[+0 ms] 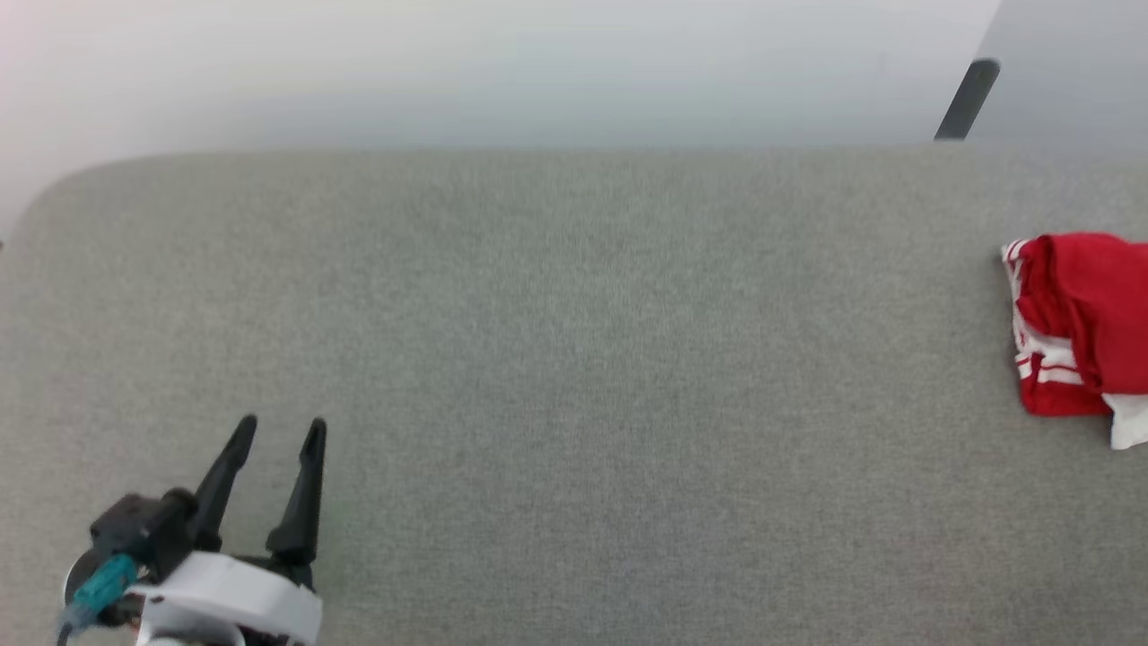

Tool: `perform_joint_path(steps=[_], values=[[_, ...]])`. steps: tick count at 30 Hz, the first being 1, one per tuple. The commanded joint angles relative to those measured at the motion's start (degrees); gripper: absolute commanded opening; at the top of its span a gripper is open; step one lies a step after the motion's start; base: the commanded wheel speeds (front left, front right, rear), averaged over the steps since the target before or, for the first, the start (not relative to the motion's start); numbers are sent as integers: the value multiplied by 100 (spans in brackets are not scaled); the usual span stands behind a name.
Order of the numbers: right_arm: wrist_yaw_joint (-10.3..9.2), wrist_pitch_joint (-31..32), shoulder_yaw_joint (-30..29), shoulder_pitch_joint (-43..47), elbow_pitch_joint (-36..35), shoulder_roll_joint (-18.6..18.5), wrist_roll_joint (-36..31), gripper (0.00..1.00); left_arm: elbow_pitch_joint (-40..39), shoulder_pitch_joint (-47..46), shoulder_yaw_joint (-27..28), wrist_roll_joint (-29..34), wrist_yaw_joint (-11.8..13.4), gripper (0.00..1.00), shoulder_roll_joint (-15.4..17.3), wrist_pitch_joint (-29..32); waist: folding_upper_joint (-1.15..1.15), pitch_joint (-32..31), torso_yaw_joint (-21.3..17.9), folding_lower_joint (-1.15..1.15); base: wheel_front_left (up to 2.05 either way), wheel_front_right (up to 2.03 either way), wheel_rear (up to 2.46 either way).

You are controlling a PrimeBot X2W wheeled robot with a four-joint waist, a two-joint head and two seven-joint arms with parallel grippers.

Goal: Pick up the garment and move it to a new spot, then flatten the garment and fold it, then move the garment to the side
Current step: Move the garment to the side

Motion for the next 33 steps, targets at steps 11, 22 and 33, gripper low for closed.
perform_joint_path(steps=[11, 22, 33], values=[[-7, -780, -443, 1050, -400, 797, -9, 100, -95, 741, 330, -149, 193, 100, 98, -23, 0, -1015, 21, 0, 0, 0, 0], [-7, -870, -1276, 2539, -1740, 1534, -366, 100, -334, 1402, 870, -184, 278, 100, 46, -20, 0, -1315, 31, 0, 0, 0, 0], [-7, -866, -2059, 3950, -3200, 2280, -971, 100, -305, 1764, 1351, -71, 41, 100, -130, -20, 0, -1428, 116, 0, 0, 0, 0]])
